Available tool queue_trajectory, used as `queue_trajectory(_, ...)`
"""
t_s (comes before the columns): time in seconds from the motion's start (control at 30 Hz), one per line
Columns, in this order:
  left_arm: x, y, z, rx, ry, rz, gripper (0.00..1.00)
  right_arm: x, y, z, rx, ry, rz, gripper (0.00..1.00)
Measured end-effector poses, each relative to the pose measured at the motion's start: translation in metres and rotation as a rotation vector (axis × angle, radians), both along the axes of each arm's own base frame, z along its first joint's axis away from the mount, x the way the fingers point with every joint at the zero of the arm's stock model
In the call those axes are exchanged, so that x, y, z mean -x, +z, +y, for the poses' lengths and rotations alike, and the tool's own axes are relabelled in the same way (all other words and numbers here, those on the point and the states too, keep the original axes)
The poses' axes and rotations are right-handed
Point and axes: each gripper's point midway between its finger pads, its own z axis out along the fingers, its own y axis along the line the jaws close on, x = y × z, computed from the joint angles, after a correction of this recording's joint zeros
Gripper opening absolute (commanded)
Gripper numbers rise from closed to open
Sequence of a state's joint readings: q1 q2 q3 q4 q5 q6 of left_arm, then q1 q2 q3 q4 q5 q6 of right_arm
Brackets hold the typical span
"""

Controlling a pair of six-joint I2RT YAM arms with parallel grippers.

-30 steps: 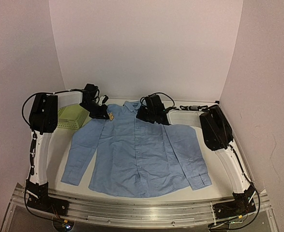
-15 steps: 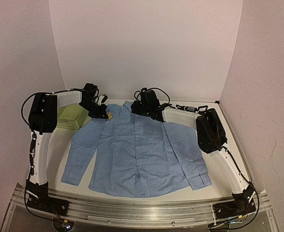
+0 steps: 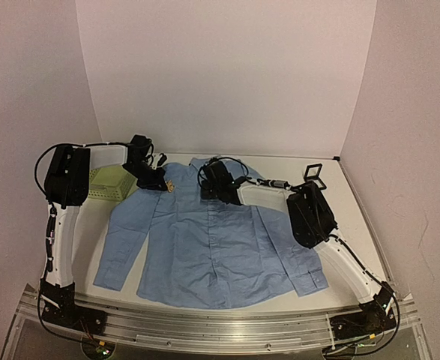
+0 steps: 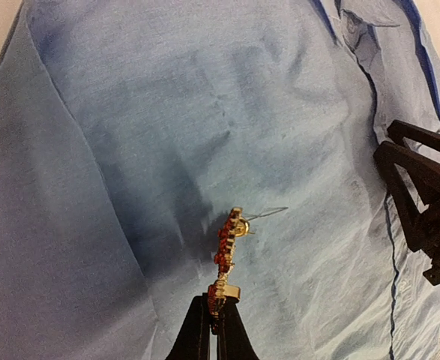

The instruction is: Pin the brooch onto the clothing

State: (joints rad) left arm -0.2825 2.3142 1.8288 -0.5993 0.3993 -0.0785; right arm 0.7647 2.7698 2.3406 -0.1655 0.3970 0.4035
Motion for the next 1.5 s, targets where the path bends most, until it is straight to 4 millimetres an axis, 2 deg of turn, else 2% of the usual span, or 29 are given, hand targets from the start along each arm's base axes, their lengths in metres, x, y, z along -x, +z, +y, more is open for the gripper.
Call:
queue_trajectory(0.13, 0.007, -0.008, 0.000, 0.007, -0.006, 0.024, 0.00, 0.007, -0.002, -0.007, 0.032, -0.010, 0.003, 0.12)
queue_trajectory(0.33, 0.020, -0.008, -0.007, 0.057, -0.021, 0.067, 0.00, 0.019, -0.002, -0.019, 0.063, -0.008, 0.037, 0.00)
queue_trajectory(0.6, 0.032, -0.003, -0.008, 0.071, -0.035, 0.130, 0.00, 0.029, 0.000, -0.028, 0.071, -0.014, 0.085, 0.00)
queue_trajectory(0.77, 0.031, 0.015, -0.010, 0.085, -0.054, 0.116, 0.00, 0.032, 0.005, -0.027, 0.042, -0.004, 0.107, 0.00)
queue_trajectory(0.97, 0.026, 0.038, -0.013, 0.126, -0.058, 0.083, 0.00, 0.039, 0.023, -0.030, -0.044, -0.010, 0.122, 0.00)
queue_trajectory(1.13, 0.028, 0.035, -0.013, 0.136, -0.038, 0.107, 0.00, 0.040, 0.036, -0.030, -0.118, -0.017, 0.124, 0.00)
queue_trajectory(1.5, 0.023, 0.032, -0.007, 0.103, -0.004, 0.098, 0.00, 0.041, 0.040, -0.024, -0.176, 0.000, 0.141, 0.00)
